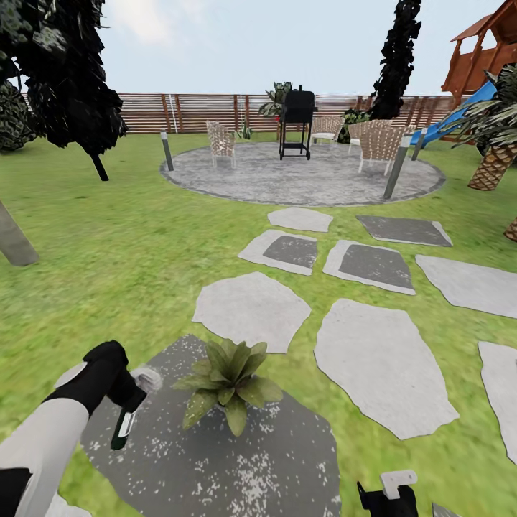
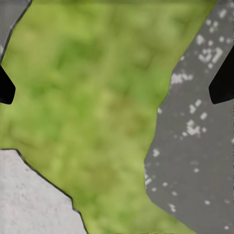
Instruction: Pick up the pesticide atomizer in the garden and spray insectifuge to fully cover both potted plants in the garden.
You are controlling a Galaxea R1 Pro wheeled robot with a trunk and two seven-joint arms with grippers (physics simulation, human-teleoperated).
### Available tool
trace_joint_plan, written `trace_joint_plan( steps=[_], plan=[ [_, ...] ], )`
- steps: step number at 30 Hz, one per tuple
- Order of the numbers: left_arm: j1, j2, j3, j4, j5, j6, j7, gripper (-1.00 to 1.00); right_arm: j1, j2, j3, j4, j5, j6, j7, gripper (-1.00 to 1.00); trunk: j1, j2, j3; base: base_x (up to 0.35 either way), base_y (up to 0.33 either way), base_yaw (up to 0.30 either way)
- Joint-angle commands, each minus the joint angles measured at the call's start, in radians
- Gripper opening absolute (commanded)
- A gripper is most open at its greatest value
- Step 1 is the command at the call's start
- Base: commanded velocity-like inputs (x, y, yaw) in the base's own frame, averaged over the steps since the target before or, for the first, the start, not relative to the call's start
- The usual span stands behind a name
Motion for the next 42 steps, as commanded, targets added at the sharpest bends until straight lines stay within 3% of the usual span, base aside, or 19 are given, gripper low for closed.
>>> trace_joint_plan(
  steps=[1,6,20,24,30,37,42],
  plan=[
    [0.013,0.0,0.002,-0.002,-0.008,-0.002,-0.009,-1.0,0.0,0.0,-0.008,0.001,0.006,-0.004,0.003,1.0,0.0,0.0,-0.001,0.0,0.0,0.0],
    [0.066,-0.001,0.0,-0.002,-0.007,-0.013,-0.009,-1.0,0.0,-0.001,-0.008,0.001,0.006,-0.004,0.003,1.0,0.0,0.0,-0.001,0.01,0.0,0.0],
    [0.076,-0.011,-0.002,-0.002,-0.01,-0.014,-0.008,-1.0,0.0,0.0,-0.008,0.002,0.006,-0.004,0.003,1.0,0.0,0.0,-0.001,0.15,0.0,0.0],
    [0.121,-0.004,-0.005,-0.005,-0.01,-0.016,-0.007,-1.0,0.0,0.0,-0.008,0.002,0.006,-0.004,0.003,1.0,0.0,0.0,-0.001,0.001,0.0,0.0],
    [0.172,-0.012,0.003,-0.002,-0.005,-0.084,0.09,-1.0,0.0,0.0,-0.008,0.002,0.006,-0.004,0.003,1.0,0.0,0.0,-0.001,0.0,0.0,0.0],
    [0.15,-0.011,0.009,-0.015,0.004,-0.076,0.098,-1.0,0.0,0.0,-0.008,0.002,0.006,-0.004,0.003,1.0,0.0,0.0,-0.001,0.0,0.0,0.0],
    [0.078,-0.016,0.005,-0.015,-0.004,-0.05,0.095,-1.0,0.0,0.0,-0.008,0.002,0.006,-0.004,0.003,1.0,0.0,0.0,-0.001,0.0,0.0,0.0]
  ],
)
